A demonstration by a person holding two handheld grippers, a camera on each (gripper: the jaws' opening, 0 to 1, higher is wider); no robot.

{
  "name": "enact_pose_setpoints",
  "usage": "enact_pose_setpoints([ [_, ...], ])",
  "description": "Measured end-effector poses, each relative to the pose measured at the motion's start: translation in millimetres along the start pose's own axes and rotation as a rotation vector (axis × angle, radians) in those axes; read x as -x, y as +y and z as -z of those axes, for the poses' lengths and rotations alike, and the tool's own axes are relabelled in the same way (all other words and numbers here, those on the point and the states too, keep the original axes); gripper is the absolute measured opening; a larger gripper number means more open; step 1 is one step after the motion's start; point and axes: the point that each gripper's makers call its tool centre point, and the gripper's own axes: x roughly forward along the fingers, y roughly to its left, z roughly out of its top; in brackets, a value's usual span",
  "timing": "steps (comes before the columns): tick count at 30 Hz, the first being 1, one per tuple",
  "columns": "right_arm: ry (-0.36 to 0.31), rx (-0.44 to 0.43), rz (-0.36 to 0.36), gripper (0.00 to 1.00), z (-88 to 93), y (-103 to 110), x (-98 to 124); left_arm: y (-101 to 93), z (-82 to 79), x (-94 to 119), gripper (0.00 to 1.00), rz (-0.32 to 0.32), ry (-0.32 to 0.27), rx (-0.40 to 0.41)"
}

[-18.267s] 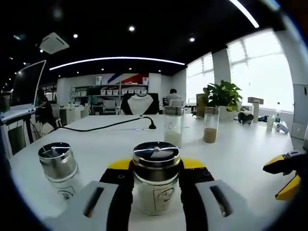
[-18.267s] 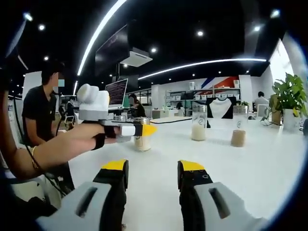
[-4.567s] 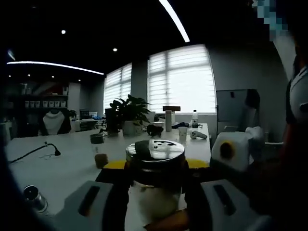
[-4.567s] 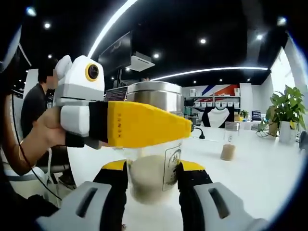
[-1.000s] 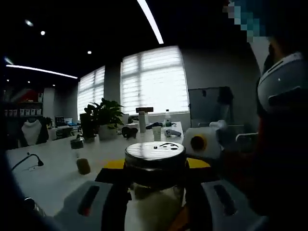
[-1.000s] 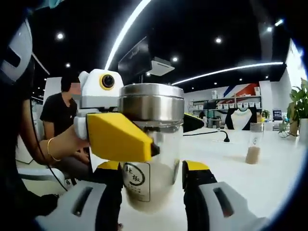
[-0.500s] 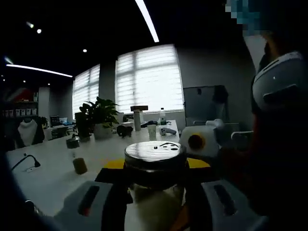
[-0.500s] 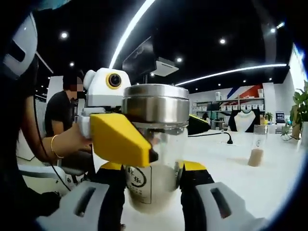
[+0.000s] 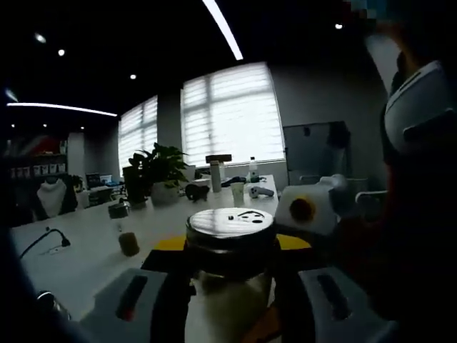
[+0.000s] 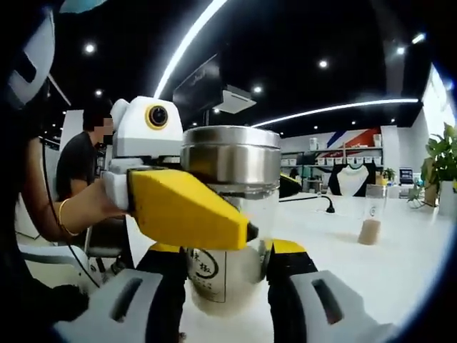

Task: Rotate the seasoning bottle until the label or dispensing opening points toward the visible target arrow and the bottle remains upright within the marked orientation range

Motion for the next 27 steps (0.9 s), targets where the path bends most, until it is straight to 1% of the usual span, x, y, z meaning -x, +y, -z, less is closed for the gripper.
enact_pose_setpoints([
  [4,-0.005,0.009,0.021,0.42,-1.4,-1,-4,4.9,-1.1,0,0.47,-0.083,0.012,-0.015],
  [9,-0.006,0.015,0.049,0.42,-1.8,-4,-6,12.0,-1.3,-2,0.48,-0.166,0.013,0.006],
  [11,-0.005,0.016,0.055,0.42,-0.4,-5,-6,12.6,1.7,-3,0.48,-0.176,0.028,-0.028],
  [12,-0.004,0.017,0.057,0.42,0.5,-5,-6,14.0,3.8,-3,0.48,-0.194,0.035,-0.032],
  [15,0.006,0.017,0.059,0.42,3.6,-6,-6,16.0,7.4,-4,0.49,-0.217,0.055,-0.031],
  [19,0.009,0.011,0.05,0.42,5.0,-4,-8,20.0,8.7,-1,0.49,-0.251,0.058,-0.013],
  [21,0.011,0.017,0.051,0.42,4.8,-3,-9,22.2,8.4,2,0.49,-0.27,0.05,0.007],
  [25,0.008,0.016,0.059,0.42,4.3,-1,-8,22.7,7.9,4,0.49,-0.276,0.044,0.018],
  [27,0.011,0.011,0.067,0.42,5.3,-1,-8,22.1,9.1,3,0.49,-0.274,0.051,0.021],
])
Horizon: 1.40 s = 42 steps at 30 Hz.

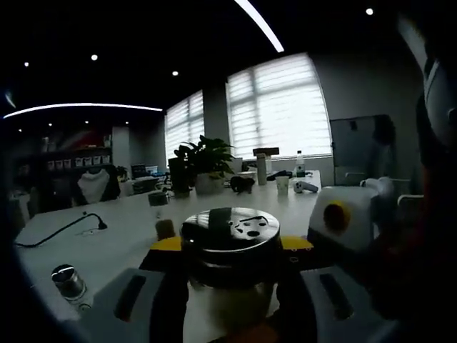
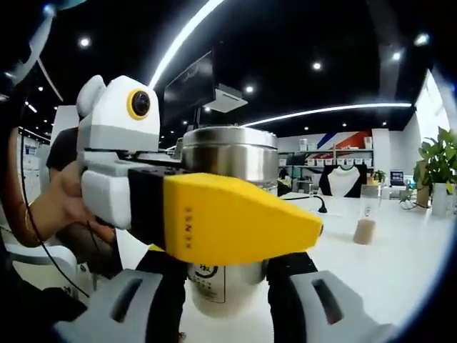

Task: Rotate the seasoning bottle until the label or dispensing opening points toward the visible target arrow and the bottle remains upright within the marked orientation range

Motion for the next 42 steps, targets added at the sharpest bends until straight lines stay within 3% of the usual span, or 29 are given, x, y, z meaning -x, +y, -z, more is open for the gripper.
enact_pose_setpoints([
  [15,0.021,0.007,0.042,0.42,1.6,-2,6,-2.1,2.3,-1,0.49,-0.019,-0.001,0.029],
  [27,0.016,0.033,0.126,0.42,-3.8,-10,5,8.2,2.4,-4,0.5,-0.135,-0.016,0.043],
  [37,-0.011,0.024,0.154,0.42,-9.5,-13,3,15.3,-2.4,-6,0.5,-0.208,-0.034,0.055],
  [42,-0.022,0.016,0.158,0.42,-10.1,-15,3,14.8,-5.0,-6,0.48,-0.229,-0.084,0.076],
])
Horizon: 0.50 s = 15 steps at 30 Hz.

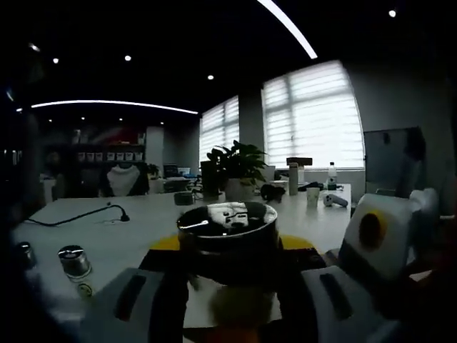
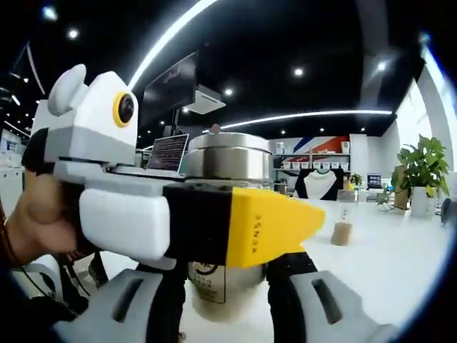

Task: Rotate the seasoning bottle until the label or dispensing opening points toward the visible target arrow and the bottle remains upright within the marked orientation range

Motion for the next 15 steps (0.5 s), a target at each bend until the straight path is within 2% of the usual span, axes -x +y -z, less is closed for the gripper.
enact_pose_setpoints([
  [6,0.001,-0.019,-0.004,0.42,-0.4,-4,-3,0.7,0.8,-6,0.48,-0.001,0.011,-0.028],
  [11,-0.002,-0.01,0.006,0.42,0.6,-8,-3,5.0,2.2,-9,0.47,0.003,0.003,-0.001],
  [15,0.014,-0.027,0.007,0.44,4.7,-13,-3,9.9,2.3,-14,0.47,-0.003,0.004,-0.02],
])
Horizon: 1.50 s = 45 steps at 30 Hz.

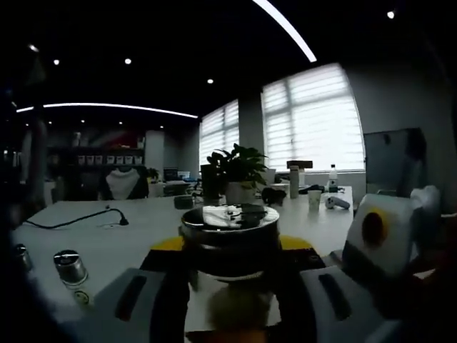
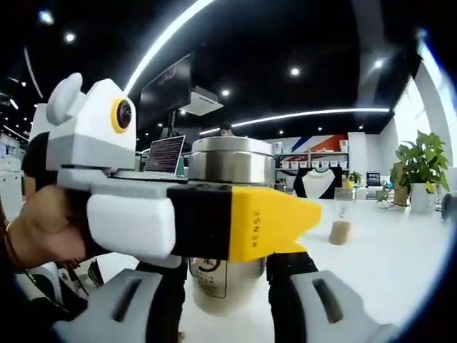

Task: Rotate the seasoning bottle until the label or dispensing opening points toward the visible target arrow and the bottle remains upright within the marked orientation range

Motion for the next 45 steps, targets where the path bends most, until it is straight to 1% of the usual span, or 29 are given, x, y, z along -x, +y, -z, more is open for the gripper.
enact_pose_setpoints([
  [3,0.009,-0.01,0.017,0.46,3.6,-6,2,7.1,-2.1,-3,0.47,0.002,-0.011,0.017],
  [5,0.017,-0.019,0.025,0.46,6.5,-10,4,15.4,-3.3,-6,0.47,-0.002,-0.023,0.039],
  [7,0.034,-0.02,0.017,0.46,11.5,-12,7,24.6,-4.4,-8,0.47,-0.008,-0.028,0.043],
  [10,0.042,-0.019,0.022,0.47,14.3,-14,11,36.5,-5.9,-13,0.47,-0.034,-0.027,0.025],
  [11,0.046,-0.019,0.023,0.47,15.5,-14,11,42.8,-7.3,-16,0.47,-0.053,-0.026,-0.005],
  [13,0.052,-0.027,0.028,0.47,18.5,-16,12,47.6,-7.8,-21,0.47,-0.059,-0.025,-0.008],
  [17,0.081,-0.045,0.012,0.49,27.1,-14,12,59.5,-5.9,-31,0.47,-0.074,-0.029,-0.007],
  [21,0.086,-0.054,0.015,0.49,29.6,-15,14,68.1,-1.4,-39,0.47,-0.085,-0.022,-0.008],
  [28,0.105,-0.073,0.017,0.49,35.2,-21,14,78.8,13.6,-51,0.47,-0.102,0.002,-0.003],
  [33,0.117,-0.1,0.001,0.49,39.6,-22,13,85.9,20.7,-55,0.48,-0.111,-0.002,0.023],
  [37,0.121,-0.106,0.002,0.49,41.4,-22,12,89.5,26.4,-58,0.48,-0.12,0.02,0.007],
  [45,0.119,-0.104,0.008,0.49,40.1,-29,12,96.3,39.2,-59,0.48,-0.138,0.05,0.03],
])
